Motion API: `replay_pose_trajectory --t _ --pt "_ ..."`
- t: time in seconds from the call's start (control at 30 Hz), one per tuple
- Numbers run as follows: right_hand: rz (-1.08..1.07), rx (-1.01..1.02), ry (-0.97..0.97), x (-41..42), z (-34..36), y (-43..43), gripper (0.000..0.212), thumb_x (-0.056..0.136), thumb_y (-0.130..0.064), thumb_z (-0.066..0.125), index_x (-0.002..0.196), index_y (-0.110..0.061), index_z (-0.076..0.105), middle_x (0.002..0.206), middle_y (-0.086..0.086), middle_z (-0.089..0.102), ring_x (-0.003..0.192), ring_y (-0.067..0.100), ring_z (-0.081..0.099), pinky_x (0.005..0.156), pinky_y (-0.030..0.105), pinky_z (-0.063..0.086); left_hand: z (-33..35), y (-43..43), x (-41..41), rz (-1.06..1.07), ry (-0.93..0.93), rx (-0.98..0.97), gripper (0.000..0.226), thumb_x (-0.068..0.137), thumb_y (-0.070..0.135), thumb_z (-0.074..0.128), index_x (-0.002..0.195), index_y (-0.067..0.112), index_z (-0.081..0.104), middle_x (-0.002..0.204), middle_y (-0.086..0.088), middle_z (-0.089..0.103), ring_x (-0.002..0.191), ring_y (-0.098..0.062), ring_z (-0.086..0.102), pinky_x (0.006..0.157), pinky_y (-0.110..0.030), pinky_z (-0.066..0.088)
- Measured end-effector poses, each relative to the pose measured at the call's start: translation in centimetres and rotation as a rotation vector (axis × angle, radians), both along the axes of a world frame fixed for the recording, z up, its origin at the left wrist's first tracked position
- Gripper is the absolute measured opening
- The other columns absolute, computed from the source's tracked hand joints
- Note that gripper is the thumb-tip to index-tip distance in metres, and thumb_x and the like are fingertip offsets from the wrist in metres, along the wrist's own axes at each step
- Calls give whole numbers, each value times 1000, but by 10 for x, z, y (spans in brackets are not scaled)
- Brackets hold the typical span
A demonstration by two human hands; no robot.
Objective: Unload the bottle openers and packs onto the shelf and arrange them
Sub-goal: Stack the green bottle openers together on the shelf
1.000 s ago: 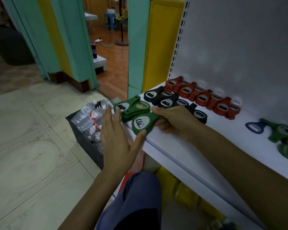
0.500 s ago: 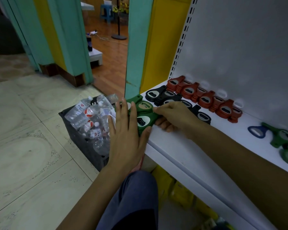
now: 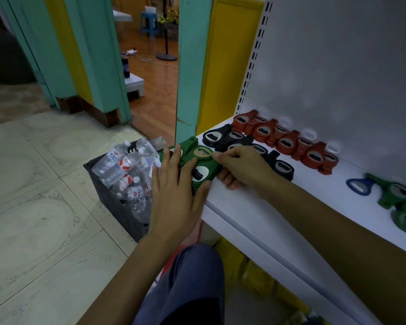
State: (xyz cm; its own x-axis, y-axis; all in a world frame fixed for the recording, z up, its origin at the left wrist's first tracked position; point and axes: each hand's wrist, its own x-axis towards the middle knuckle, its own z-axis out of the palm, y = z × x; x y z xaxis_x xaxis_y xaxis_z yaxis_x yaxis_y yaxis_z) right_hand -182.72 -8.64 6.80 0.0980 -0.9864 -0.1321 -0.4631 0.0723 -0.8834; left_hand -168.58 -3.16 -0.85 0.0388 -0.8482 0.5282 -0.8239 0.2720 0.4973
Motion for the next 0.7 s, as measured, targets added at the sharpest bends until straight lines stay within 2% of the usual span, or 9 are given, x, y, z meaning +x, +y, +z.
replay_pose_trajectory --t 0.1,0.17,0.23,0.3,0.4,0.5,0.57,0.6,0.7 --pt "-73 -204 143 -10 4 5 22 91 -36 62 93 -13 61 71 5 67 41 3 53 41 19 41 6 4 3 -22 -58 -21 57 94 50 30 138 15 41 157 -4 17 146 -20 1 117 -45 -1" --pt "-83 -365 269 -22 9 11 27 89 -39 62 103 -16 62 74 -2 63 57 5 56 54 23 43 12 5 1 -53 -136 -71 57 95 49 30 140 15 40 156 -1 18 146 -19 3 117 -49 3" --pt "-102 -492 372 -39 14 20 26 89 -40 62 104 -18 64 72 -10 60 69 9 56 62 29 46 21 5 -8 -101 -214 -117 57 97 49 28 140 14 40 155 -3 21 146 -20 6 117 -49 5" --pt "-137 -577 447 -62 17 29 24 89 -38 62 103 -20 66 85 -9 65 83 12 60 70 34 51 31 3 -23 -163 -264 -152 57 98 49 26 139 13 42 154 -4 25 146 -22 10 117 -47 6" --pt "-203 -578 560 -109 10 42 26 89 -36 62 108 -18 67 109 -2 66 106 18 57 83 33 47 45 1 -61 -285 -330 -208 54 97 45 32 136 10 48 150 -6 35 143 -26 22 116 -48 16" --pt "-289 -460 648 -167 -2 60 34 89 -38 62 115 -17 65 120 0 63 116 19 52 95 31 40 53 1 -115 -448 -358 -225 53 96 41 36 133 7 50 142 -10 47 137 -27 36 113 -46 27" --pt "-359 -393 691 -205 -10 73 34 89 -36 63 116 -16 66 120 1 63 113 21 55 97 34 42 54 1 -153 -566 -318 -188 52 96 40 38 135 7 48 141 -9 48 136 -24 38 113 -40 26" --pt "-406 -373 697 -223 -12 78 31 88 -33 64 114 -15 67 117 2 65 107 21 58 93 35 45 54 2 -171 -621 -286 -158 51 97 40 39 137 9 46 143 -7 46 137 -21 36 113 -35 24" --pt "-567 -347 723 -271 -18 91 14 85 -22 63 92 -14 73 90 4 71 76 19 61 66 29 47 49 -1 -219 -724 -231 -69 54 98 40 40 145 16 32 151 1 34 140 -11 26 111 -20 13"
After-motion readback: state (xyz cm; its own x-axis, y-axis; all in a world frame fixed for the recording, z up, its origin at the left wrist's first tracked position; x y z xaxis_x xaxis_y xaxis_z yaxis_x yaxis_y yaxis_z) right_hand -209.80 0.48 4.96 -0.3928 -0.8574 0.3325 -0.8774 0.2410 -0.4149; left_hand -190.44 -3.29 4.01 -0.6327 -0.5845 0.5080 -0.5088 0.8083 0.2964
